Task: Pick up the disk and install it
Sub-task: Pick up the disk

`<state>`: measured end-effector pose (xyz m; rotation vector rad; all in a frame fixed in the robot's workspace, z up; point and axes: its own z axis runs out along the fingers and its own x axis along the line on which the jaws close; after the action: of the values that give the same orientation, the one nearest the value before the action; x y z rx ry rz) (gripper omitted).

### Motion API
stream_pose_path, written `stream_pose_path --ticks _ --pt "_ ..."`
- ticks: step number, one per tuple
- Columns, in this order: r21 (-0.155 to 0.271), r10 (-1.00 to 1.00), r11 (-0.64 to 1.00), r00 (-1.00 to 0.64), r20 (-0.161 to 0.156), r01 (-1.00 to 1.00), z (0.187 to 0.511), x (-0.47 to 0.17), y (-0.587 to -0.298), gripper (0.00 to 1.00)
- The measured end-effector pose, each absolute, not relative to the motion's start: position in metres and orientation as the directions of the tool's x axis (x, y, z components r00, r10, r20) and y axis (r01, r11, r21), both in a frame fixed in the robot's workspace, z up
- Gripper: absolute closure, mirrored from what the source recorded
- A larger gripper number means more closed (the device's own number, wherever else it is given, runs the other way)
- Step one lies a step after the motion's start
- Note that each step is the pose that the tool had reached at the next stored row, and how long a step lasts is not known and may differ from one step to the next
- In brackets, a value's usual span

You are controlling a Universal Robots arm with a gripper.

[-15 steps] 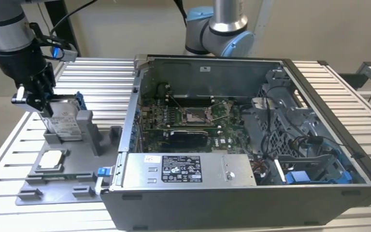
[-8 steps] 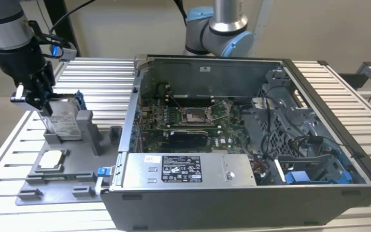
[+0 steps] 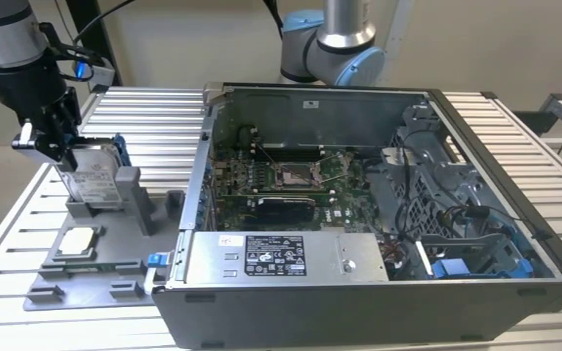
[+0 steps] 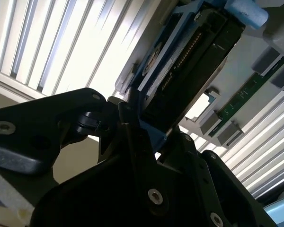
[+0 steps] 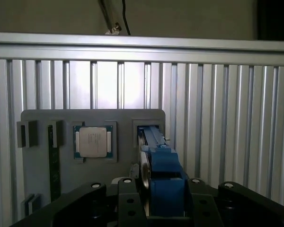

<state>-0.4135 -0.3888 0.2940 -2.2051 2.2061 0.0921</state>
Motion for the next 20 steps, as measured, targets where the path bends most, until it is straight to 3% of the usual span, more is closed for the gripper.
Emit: stream_pose_path --ticks 20 --pt "0.027 -0.998 -0.001 -0.001 -0.069 -1.0 0.2892 -0.4138 -0.3953 1.0"
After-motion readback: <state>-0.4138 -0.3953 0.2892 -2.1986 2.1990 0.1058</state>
